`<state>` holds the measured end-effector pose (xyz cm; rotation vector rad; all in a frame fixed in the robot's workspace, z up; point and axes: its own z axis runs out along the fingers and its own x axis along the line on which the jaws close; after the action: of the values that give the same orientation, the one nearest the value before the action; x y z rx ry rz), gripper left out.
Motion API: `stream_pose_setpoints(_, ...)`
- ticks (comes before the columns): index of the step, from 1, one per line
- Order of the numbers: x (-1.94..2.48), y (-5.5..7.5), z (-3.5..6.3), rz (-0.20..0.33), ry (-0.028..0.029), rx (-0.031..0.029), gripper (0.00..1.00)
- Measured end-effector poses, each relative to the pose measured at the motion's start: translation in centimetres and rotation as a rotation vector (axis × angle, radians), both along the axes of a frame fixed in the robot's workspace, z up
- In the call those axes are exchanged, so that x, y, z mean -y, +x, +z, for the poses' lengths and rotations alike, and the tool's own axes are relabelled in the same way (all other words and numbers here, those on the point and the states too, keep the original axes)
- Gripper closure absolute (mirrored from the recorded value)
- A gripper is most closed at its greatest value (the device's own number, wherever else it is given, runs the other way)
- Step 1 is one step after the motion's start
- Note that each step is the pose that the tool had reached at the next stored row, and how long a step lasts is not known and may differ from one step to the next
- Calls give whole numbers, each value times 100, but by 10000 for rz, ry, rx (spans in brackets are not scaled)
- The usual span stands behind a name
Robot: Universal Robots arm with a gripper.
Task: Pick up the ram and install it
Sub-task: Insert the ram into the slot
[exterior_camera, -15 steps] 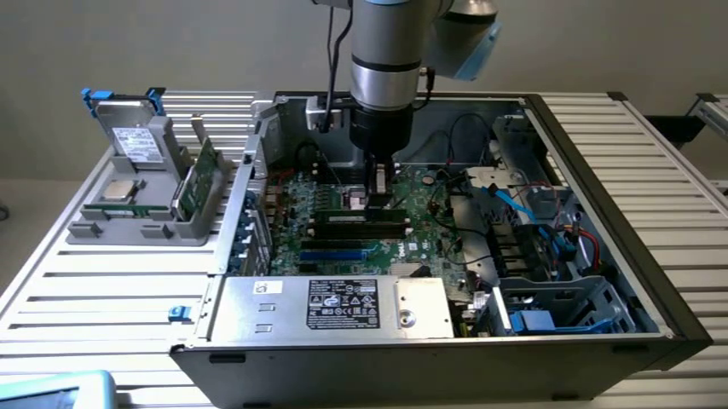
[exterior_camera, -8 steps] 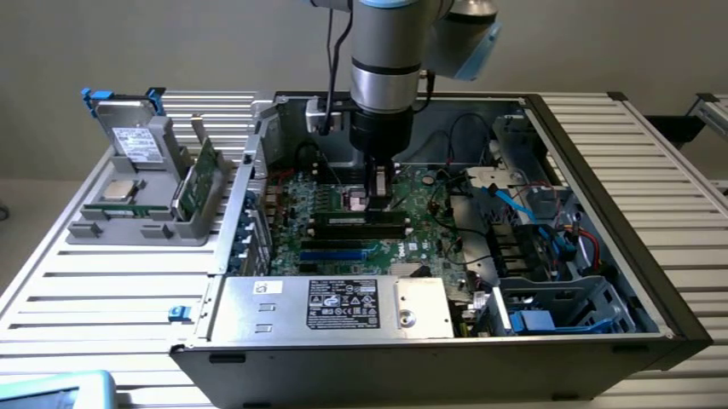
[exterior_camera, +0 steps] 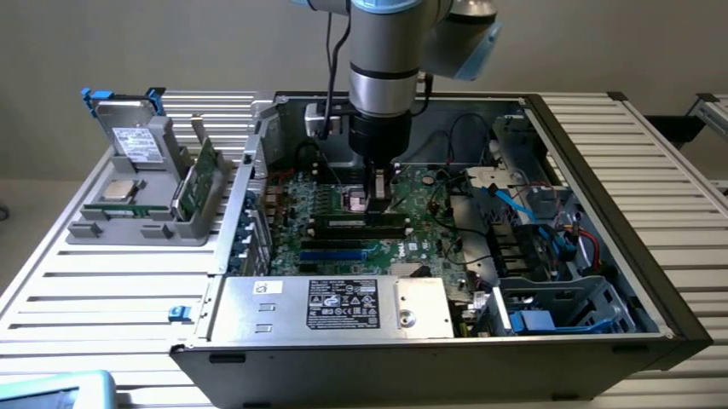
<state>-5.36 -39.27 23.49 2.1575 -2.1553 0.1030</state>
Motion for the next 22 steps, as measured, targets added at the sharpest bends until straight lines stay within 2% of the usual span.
stream_pose_setpoints(15,-16,0,-15,-1,0,1,86)
stream_pose_setpoints(22,6,0,-37,-2,0,1,86)
